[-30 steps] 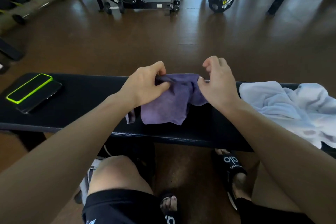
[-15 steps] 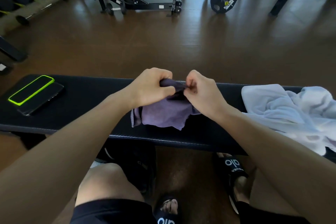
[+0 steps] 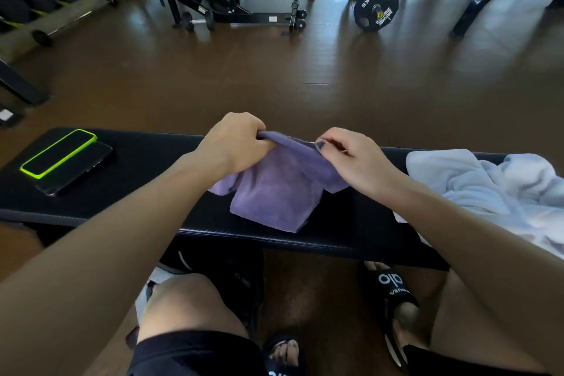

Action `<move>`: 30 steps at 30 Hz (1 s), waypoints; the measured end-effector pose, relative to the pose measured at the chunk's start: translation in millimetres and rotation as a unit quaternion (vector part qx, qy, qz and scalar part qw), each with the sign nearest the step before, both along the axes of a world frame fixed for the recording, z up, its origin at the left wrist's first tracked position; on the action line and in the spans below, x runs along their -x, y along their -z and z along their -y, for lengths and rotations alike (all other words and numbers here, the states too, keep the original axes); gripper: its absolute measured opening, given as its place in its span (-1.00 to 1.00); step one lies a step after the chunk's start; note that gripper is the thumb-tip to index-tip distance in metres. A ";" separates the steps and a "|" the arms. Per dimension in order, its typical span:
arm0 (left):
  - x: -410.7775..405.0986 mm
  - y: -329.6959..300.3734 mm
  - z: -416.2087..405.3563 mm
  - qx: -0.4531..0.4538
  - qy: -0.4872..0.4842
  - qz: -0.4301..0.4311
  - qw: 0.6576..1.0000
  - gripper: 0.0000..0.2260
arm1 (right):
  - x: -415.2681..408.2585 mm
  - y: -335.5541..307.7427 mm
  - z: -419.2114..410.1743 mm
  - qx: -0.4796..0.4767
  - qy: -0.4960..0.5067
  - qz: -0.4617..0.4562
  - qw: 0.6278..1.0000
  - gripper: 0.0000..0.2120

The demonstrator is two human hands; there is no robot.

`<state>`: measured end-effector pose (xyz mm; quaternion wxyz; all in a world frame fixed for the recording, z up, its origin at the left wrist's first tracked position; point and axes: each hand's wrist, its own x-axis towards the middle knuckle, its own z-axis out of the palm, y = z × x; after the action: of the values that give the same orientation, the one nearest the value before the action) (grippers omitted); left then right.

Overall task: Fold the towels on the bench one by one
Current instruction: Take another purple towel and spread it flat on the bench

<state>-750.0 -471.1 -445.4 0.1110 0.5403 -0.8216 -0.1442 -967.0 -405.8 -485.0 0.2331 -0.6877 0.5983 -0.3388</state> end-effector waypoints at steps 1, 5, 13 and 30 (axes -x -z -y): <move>-0.9 -0.5 0.4 -0.003 -0.003 -0.002 1.000 -0.68 | 1.7 -2.5 -2.8 -0.007 -0.015 -0.005 1.000 -0.80; -5.5 -4.1 2.3 0.032 -0.038 0.012 0.999 -0.70 | 14.0 -7.1 -6.4 -0.011 -0.031 -0.142 0.989 -0.81; -31.0 -12.1 22.5 0.116 -0.111 0.149 0.976 -0.87 | 41.3 -25.0 29.8 -0.014 0.121 -0.340 0.932 -0.85; -111.4 57.7 13.0 0.122 0.028 0.307 0.943 -0.73 | 42.1 10.1 1.1 -0.083 -0.062 -0.307 0.946 -0.85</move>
<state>-638.5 -484.1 -503.1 -0.0857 0.5171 -0.8420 0.1274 -1009.1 -406.8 -495.2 0.1147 -0.7724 0.6230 -0.0455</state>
